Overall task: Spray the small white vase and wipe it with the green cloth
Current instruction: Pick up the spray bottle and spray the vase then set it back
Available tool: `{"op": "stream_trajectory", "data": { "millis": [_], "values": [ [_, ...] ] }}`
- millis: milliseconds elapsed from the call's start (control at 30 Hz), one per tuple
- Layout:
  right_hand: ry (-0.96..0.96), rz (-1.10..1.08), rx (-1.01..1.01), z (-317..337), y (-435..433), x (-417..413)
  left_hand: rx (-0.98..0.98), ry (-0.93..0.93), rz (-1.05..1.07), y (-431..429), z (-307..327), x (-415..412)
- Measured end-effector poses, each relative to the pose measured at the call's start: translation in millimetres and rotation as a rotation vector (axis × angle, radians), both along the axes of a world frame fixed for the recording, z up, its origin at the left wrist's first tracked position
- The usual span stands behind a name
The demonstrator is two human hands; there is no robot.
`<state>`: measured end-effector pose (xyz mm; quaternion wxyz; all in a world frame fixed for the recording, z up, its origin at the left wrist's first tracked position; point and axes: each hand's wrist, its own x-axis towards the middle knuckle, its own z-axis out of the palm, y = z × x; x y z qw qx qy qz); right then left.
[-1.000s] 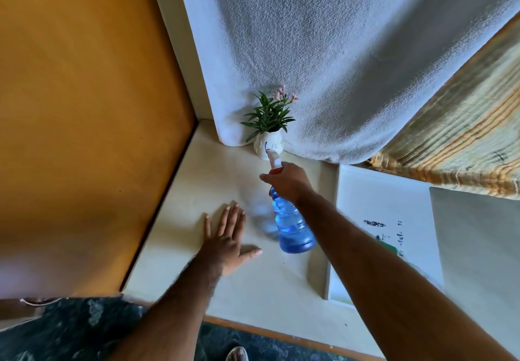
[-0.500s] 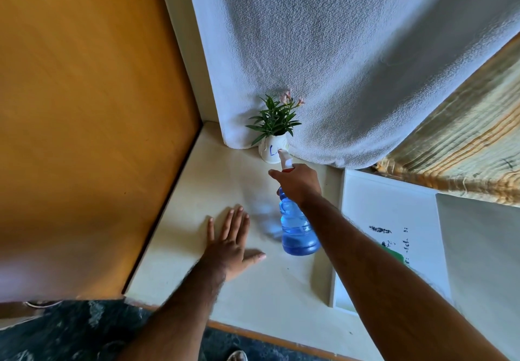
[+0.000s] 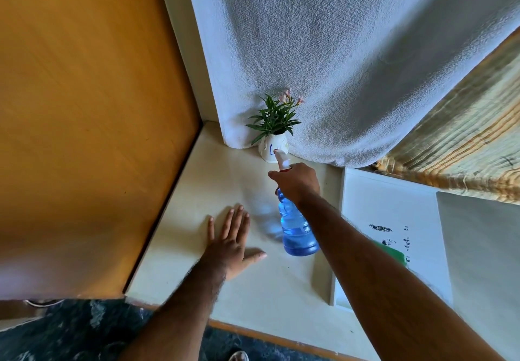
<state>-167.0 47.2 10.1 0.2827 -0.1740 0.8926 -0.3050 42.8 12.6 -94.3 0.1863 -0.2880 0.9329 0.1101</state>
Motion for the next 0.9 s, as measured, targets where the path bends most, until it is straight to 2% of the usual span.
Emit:
{"op": "stream_trajectory", "data": {
  "millis": [233, 367, 467, 600, 767, 900],
  "values": [
    [0.056, -0.044, -0.088, 10.2, 13.4, 5.1, 0.014, 0.011, 0.010, -0.5, -0.1, 1.6],
    [0.117, -0.177, -0.328, 34.9, 26.1, -6.9, 0.015, 0.022, 0.017, -1.1, -2.1, 3.5],
    [0.131, -0.304, -0.583, 57.6, 44.0, -22.3, 0.005, 0.002, 0.009, -2.0, -3.5, 5.4],
    [0.254, -0.425, -0.836, 70.9, 79.8, -56.9, 0.026, -0.002, -0.002, -1.4, 0.0, 2.5],
    [0.480, -0.466, -0.829, 56.5, 122.2, -104.9, 0.043, -0.002, -0.007, 0.1, 0.2, 0.6],
    [0.537, -0.535, -0.779, 36.1, 148.3, -124.0, 0.035, -0.003, -0.009, 0.3, -0.1, 0.2]
  ]
}}
